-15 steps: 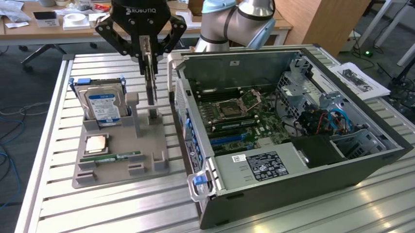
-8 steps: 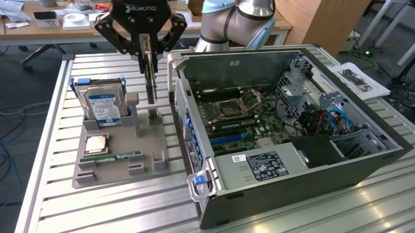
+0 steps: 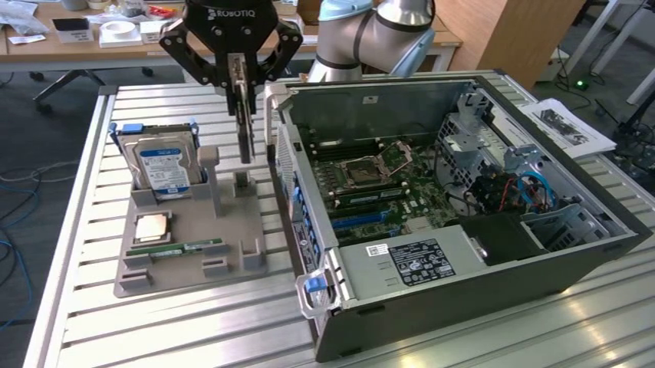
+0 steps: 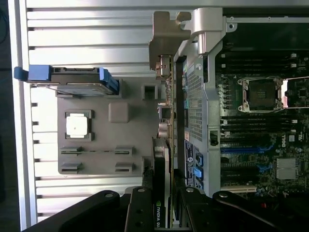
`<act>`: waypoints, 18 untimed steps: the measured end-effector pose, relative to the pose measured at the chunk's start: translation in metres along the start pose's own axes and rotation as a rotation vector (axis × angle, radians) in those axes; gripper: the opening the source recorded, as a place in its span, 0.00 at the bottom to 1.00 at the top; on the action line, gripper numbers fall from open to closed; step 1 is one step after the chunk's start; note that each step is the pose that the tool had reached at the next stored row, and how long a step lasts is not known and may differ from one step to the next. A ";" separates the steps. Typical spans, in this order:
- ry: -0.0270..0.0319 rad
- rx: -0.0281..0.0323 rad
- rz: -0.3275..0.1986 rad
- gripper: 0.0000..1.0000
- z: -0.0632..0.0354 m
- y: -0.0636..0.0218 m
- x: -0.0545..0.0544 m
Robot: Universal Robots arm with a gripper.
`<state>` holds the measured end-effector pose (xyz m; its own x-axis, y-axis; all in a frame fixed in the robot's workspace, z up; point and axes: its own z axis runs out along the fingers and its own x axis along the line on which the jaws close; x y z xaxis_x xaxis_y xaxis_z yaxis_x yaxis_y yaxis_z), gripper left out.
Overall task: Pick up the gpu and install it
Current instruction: 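Pick up the gpu and move the gpu toward the slot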
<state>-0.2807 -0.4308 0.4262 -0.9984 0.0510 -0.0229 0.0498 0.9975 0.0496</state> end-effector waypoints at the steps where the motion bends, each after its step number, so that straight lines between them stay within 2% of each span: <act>1: 0.0000 0.0000 0.000 0.27 0.0000 0.0001 -0.002; 18: 0.0001 -0.0003 0.000 0.27 0.0009 0.0026 -0.035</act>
<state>-0.2458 -0.4300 0.4262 -0.9984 0.0510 -0.0228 0.0498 0.9975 0.0499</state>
